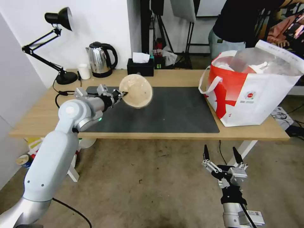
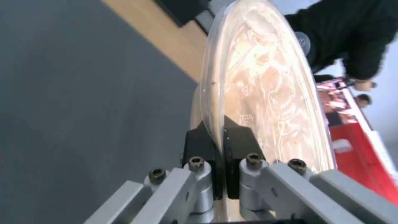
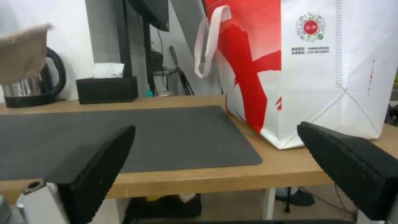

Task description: Pick up the trash from the table and place it into the takeout bag.

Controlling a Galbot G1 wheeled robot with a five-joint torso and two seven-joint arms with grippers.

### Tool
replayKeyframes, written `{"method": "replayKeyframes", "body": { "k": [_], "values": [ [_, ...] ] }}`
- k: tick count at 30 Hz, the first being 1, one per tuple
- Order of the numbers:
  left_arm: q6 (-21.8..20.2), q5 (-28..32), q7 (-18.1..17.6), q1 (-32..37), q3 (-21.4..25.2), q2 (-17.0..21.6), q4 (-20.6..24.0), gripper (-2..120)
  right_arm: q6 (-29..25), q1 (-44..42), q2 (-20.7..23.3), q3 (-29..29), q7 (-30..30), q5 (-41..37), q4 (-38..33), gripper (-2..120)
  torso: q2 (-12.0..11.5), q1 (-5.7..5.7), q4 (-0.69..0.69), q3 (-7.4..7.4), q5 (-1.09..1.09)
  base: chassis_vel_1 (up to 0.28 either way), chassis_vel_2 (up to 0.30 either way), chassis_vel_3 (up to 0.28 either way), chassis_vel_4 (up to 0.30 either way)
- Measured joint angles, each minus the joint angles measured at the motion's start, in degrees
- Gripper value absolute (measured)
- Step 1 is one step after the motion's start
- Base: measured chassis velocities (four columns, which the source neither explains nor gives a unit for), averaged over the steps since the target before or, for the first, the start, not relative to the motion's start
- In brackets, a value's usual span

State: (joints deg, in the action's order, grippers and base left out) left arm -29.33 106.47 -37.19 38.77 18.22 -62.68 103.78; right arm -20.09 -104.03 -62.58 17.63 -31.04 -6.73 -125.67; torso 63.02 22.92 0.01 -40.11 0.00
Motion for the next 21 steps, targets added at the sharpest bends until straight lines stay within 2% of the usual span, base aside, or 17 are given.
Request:
{"method": "replayKeyframes", "body": {
  "k": [1,3,5,10,14,15,19,20,21],
  "values": [
    [0.48,-0.51,1.4,-0.46,-0.67,0.14,0.13,0,0.0,0.0,0.0,0.0,0.01,0.0,0.0,100,0.0,0.0,0.0,0.0,0.0,0.0,0.0,0.0,0.0],
    [0.61,-0.67,1.8,-0.61,-0.87,0.19,0.14,0,0.0,0.0,0.0,0.0,0.0,0.0,0.0,100,0.0,0.0,0.0,0.0,0.0,0.0,0.0,0.0,0.0],
    [2.02,-1.58,5.6,-3.4,-3.64,0.76,-0.52,0,0.0,0.0,0.0,0.0,0.01,0.0,0.0,100,0.0,0.0,0.0,0.0,0.0,0.0,0.0,0.0,0.0],
    [3.48,-2.13,9.0,-8.26,-7.44,0.81,-3.13,0,0.0,0.0,0.0,0.0,0.0,0.0,0.0,100,0.0,0.0,-0.01,0.0,0.01,0.0,0.0,0.0,0.0],
    [4.99,-4.21,13.3,-16.19,-13.29,-0.58,-9.94,0,0.0,0.0,0.0,0.0,0.0,0.0,0.0,100,0.0,0.0,-0.01,0.0,0.01,0.0,0.0,0.0,0.0],
    [4.99,-4.21,13.3,-16.19,-13.29,-0.58,-9.94,0,0.0,0.0,0.0,0.0,0.0,0.0,0.0,100,0.0,0.0,-0.01,0.0,0.01,0.0,0.0,0.0,0.0],
    [5.98,-5.93,16.42,-22.67,-18.78,-2.85,-16.94,0,0.0,0.01,0.0,0.0,0.0,0.0,0.0,100,0.0,0.0,-0.02,-0.01,0.0,0.0,0.0,0.0,0.0],
    [5.98,-5.93,16.42,-22.67,-18.78,-2.85,-16.94,0,0.0,0.01,0.0,0.0,0.0,0.0,0.0,100,0.0,0.0,-0.02,-0.01,0.0,0.0,0.0,0.0,0.0],
    [6.29,-6.59,17.43,-24.26,-20.02,-3.58,-19.01,0,0.0,0.0,0.0,0.0,0.01,0.0,0.0,100,0.0,0.0,-0.01,-0.01,0.0,0.0,0.0,0.0,0.0]
  ]
}}
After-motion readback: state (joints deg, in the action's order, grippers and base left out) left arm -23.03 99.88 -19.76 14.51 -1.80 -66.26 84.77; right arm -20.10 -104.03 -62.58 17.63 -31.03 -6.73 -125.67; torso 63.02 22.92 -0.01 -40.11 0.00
